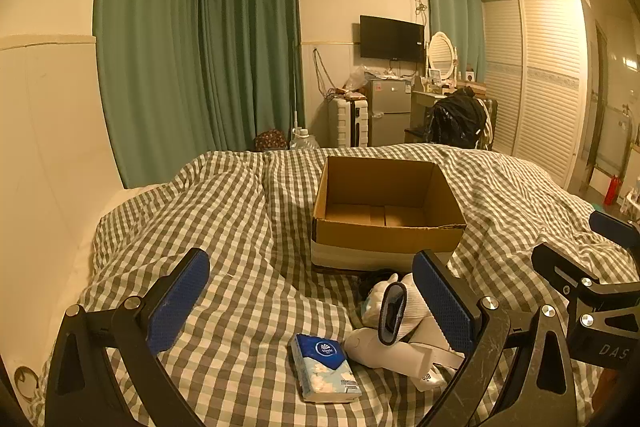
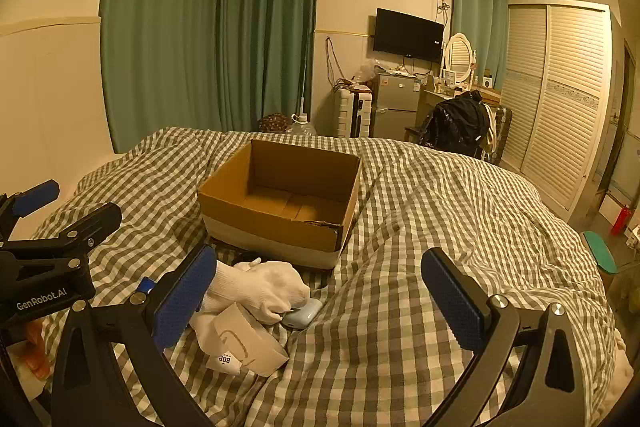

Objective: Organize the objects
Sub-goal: 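Move the left gripper toward the blue-and-white tissue pack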

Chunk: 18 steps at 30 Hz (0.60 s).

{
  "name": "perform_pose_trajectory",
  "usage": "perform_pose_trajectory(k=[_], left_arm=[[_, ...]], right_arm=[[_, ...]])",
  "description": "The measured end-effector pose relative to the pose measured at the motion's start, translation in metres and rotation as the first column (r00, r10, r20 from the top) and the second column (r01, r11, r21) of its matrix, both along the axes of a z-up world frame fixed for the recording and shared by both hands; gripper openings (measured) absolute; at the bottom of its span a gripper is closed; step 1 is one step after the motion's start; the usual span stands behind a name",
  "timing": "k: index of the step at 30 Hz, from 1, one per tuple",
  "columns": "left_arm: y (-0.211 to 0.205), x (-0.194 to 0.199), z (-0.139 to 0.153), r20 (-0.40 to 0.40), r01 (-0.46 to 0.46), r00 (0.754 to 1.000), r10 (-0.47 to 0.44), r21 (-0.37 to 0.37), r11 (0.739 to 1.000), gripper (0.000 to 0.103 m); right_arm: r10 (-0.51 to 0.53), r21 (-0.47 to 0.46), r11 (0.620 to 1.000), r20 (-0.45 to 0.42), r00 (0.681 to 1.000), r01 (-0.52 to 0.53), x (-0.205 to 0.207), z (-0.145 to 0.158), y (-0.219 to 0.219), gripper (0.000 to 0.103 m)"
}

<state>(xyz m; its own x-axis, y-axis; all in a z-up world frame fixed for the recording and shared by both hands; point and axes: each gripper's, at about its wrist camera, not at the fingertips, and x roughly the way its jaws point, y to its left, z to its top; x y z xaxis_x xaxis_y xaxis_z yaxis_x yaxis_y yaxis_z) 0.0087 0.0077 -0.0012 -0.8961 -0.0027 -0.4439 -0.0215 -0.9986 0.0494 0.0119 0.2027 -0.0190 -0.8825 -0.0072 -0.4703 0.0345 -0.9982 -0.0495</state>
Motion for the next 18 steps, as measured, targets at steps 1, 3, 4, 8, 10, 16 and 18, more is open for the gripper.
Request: perform_pose_trajectory(k=[1, 3, 4, 8, 10, 16, 18], left_arm=[[-0.0003, -0.0007, 0.0001, 0.000, -0.001, 1.000, 0.001, 0.000, 1.000, 0.103], [-0.0003, -0.0008, 0.0003, 0.001, 0.000, 1.000, 0.000, 0.000, 1.000, 0.103], [-0.0002, -0.0007, 0.0003, 0.001, 0.000, 1.000, 0.000, -0.001, 1.000, 0.103], [-0.0002, -0.0006, 0.0007, 0.002, 0.002, 1.000, -0.002, -0.002, 1.000, 0.103], [0.0000, -0.0004, 0.0009, 0.002, 0.002, 1.000, -0.002, -0.002, 1.000, 0.103], [0.0015, 0.0008, 0.0024, 0.005, 0.008, 1.000, -0.008, -0.003, 1.000, 0.103], [0.0016, 0.0014, 0.0028, 0.005, 0.012, 1.000, -0.012, -0.001, 1.000, 0.103]], right_arm=[[0.001, 0.000, 1.000, 0.000, 1.000, -0.001, 0.0003, -0.0001, -0.0001, 0.103], [0.002, 0.000, 1.000, 0.000, 1.000, -0.002, 0.0001, -0.0003, -0.0002, 0.103], [0.003, 0.000, 1.000, 0.001, 1.000, -0.003, 0.0000, -0.0002, -0.0004, 0.103], [0.008, -0.002, 1.000, 0.002, 1.000, -0.008, 0.0005, 0.0005, -0.0005, 0.103], [0.010, -0.002, 1.000, 0.002, 1.000, -0.010, 0.0006, 0.0006, -0.0007, 0.103], [0.013, 0.000, 1.000, 0.001, 1.000, -0.013, 0.0005, 0.0020, -0.0019, 0.103], [0.015, 0.000, 1.000, 0.000, 1.000, -0.015, 0.0014, 0.0023, -0.0018, 0.103]])
